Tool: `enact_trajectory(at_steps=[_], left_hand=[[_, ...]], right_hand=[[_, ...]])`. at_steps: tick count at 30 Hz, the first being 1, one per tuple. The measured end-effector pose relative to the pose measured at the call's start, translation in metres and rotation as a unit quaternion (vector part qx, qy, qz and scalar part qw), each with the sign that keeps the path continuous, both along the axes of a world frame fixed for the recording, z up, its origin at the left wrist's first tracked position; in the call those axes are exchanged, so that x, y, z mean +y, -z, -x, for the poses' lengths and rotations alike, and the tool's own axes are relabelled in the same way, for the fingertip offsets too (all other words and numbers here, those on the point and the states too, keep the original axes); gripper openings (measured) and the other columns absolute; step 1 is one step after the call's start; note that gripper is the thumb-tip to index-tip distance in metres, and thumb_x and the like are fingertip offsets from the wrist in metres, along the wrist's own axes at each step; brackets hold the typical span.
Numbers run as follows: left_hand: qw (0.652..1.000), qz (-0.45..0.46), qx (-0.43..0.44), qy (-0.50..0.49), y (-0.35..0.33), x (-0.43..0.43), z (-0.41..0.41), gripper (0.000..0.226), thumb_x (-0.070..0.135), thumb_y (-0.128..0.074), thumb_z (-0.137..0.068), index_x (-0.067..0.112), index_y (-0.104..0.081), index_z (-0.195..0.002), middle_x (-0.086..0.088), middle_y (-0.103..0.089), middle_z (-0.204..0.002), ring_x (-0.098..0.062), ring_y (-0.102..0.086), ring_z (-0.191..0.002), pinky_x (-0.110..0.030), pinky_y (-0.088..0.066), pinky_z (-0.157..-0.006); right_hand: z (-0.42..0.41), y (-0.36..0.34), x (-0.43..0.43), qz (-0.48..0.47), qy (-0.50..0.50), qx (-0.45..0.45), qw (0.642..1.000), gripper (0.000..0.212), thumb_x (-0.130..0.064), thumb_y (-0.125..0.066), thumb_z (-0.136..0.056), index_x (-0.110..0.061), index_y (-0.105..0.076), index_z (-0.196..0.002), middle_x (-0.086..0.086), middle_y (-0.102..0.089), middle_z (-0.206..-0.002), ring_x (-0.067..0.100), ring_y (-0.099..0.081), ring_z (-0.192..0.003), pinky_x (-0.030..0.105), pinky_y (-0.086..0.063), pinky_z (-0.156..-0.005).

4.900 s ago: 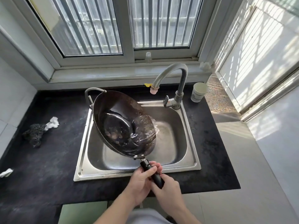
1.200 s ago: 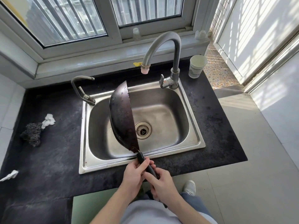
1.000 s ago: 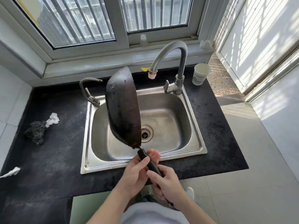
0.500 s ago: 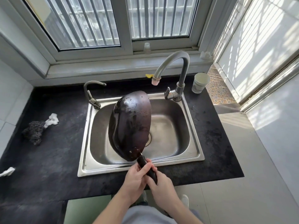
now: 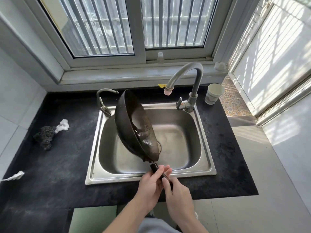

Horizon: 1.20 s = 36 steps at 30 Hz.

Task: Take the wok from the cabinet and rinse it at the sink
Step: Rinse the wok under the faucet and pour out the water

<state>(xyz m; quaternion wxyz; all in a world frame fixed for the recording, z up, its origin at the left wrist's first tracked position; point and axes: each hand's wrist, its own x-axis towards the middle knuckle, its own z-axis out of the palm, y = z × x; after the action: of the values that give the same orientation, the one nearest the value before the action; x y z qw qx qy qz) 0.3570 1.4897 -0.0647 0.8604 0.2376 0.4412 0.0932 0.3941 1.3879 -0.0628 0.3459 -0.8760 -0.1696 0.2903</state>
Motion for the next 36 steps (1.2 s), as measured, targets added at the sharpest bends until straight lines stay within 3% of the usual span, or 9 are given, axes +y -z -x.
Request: enact_trajectory(at_steps=[3,7,9,11,12,14,21,31,36], left_hand=[[1.000,0.001,0.027,0.002,0.003,-0.005,-0.009,0.021,0.009,-0.057,-0.097,-0.007,-0.065,-0.106,-0.019,-0.073,-0.106,-0.025,-0.071,-0.102,-0.030,-0.057,-0.076],[0.999,0.006,0.013,0.037,0.008,-0.006,-0.008,0.017,0.010,-0.060,-0.094,-0.005,-0.066,-0.101,-0.018,-0.075,-0.101,-0.025,-0.072,-0.099,-0.033,-0.055,-0.083],[0.998,0.001,-0.003,0.061,0.008,-0.002,0.000,0.018,0.007,-0.058,-0.094,-0.005,-0.065,-0.104,-0.020,-0.074,-0.104,-0.026,-0.072,-0.101,-0.033,-0.058,-0.082],[0.996,-0.010,-0.009,0.085,0.009,0.005,0.009,0.021,0.005,-0.055,-0.096,-0.007,-0.062,-0.111,-0.023,-0.072,-0.110,-0.028,-0.071,-0.104,-0.032,-0.059,-0.079],[0.995,-0.013,-0.012,0.095,0.010,0.007,0.012,0.023,0.004,-0.054,-0.095,-0.008,-0.061,-0.114,-0.023,-0.071,-0.113,-0.027,-0.071,-0.105,-0.031,-0.059,-0.079],[0.993,-0.011,-0.017,0.113,0.010,0.011,0.016,0.028,0.006,-0.055,-0.095,-0.008,-0.058,-0.119,-0.022,-0.070,-0.115,-0.025,-0.071,-0.105,-0.029,-0.059,-0.080],[0.992,0.014,-0.026,0.126,0.018,0.013,0.016,0.034,0.005,-0.054,-0.096,-0.011,-0.052,-0.126,-0.018,-0.070,-0.107,-0.025,-0.071,-0.102,-0.028,-0.058,-0.081],[0.993,-0.012,-0.032,0.113,0.009,0.010,0.005,0.022,0.009,-0.054,-0.098,-0.005,-0.059,-0.114,-0.016,-0.070,-0.096,-0.027,-0.066,-0.099,-0.036,-0.051,-0.094],[0.998,-0.020,-0.033,0.054,-0.001,-0.016,-0.012,0.019,0.009,-0.059,-0.094,-0.004,-0.059,-0.108,-0.014,-0.066,-0.088,-0.024,-0.065,-0.089,-0.036,-0.051,-0.090]], right_hand=[[0.001,-0.005,-0.001,0.004,0.022,-0.024,0.999,0.029,-0.048,-0.056,-0.093,-0.028,-0.061,-0.113,-0.002,-0.073,-0.108,0.022,-0.065,-0.106,0.030,-0.039,-0.074],[-0.002,-0.003,-0.005,0.035,0.033,0.000,0.999,0.029,-0.051,-0.066,-0.083,-0.029,-0.056,-0.100,-0.007,-0.070,-0.098,0.017,-0.065,-0.096,0.031,-0.044,-0.074],[-0.007,-0.003,-0.006,0.009,0.023,0.097,0.995,0.031,-0.049,-0.070,-0.080,-0.027,-0.056,-0.097,-0.006,-0.069,-0.088,0.014,-0.066,-0.082,0.033,-0.053,-0.074],[-0.009,-0.001,-0.005,-0.066,0.013,0.270,0.961,0.034,-0.039,-0.073,-0.081,-0.017,-0.057,-0.102,-0.001,-0.067,-0.074,0.016,-0.065,-0.058,0.037,-0.057,-0.056],[-0.009,-0.001,-0.005,-0.108,0.012,0.348,0.931,0.032,-0.031,-0.072,-0.084,-0.011,-0.055,-0.102,0.003,-0.063,-0.065,0.019,-0.059,-0.046,0.033,-0.052,-0.043],[-0.005,-0.002,-0.004,-0.158,0.009,0.412,0.897,0.022,-0.021,-0.066,-0.089,-0.006,-0.051,-0.095,0.006,-0.051,-0.055,0.019,-0.045,-0.035,0.024,-0.040,-0.035],[0.003,0.002,0.001,-0.160,0.038,0.374,0.912,0.031,-0.019,-0.057,-0.098,-0.007,-0.050,-0.071,0.006,-0.045,-0.046,0.017,-0.038,-0.030,0.020,-0.035,-0.032],[-0.013,-0.010,-0.001,-0.143,-0.024,0.325,0.934,0.023,-0.017,-0.058,-0.097,-0.009,-0.055,-0.075,0.006,-0.048,-0.049,0.020,-0.041,-0.031,0.023,-0.037,-0.033],[-0.042,-0.023,-0.021,-0.136,-0.085,0.306,0.938,0.024,-0.016,-0.058,-0.096,-0.006,-0.055,-0.074,0.008,-0.049,-0.049,0.020,-0.042,-0.030,0.023,-0.036,-0.033]])
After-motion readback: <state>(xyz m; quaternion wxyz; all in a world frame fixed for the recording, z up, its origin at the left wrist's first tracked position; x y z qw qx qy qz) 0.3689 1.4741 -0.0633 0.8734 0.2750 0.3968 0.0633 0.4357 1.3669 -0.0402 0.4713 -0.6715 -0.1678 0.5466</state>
